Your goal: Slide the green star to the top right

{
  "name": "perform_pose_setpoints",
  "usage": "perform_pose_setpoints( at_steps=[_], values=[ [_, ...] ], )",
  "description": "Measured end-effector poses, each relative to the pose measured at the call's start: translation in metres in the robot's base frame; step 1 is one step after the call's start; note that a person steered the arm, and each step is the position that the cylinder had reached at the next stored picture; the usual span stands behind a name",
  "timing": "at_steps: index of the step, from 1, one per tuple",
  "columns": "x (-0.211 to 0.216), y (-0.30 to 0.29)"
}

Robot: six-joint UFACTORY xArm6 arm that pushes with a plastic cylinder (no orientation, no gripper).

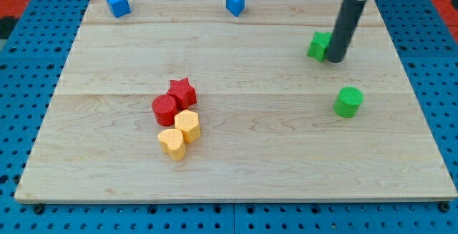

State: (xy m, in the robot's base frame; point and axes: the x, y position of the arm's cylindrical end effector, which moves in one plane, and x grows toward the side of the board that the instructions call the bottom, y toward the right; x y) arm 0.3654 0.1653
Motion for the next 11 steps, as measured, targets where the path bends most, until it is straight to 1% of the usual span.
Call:
perform_pose_setpoints(
  at_steps=[2, 3, 4, 5, 6, 7, 8, 9, 10, 11],
  values=[
    [0.000, -0.004],
    [0.008, -0.021],
    [0.022, -0.060],
    [0.000, -0.035],
    [-0.048, -0.010],
    [-0.081, -0.010],
    [-0.020, -0.013],
    [-0.058, 0.029],
    [-0.096, -0.008],
    [-0.057, -0.012]
  ],
)
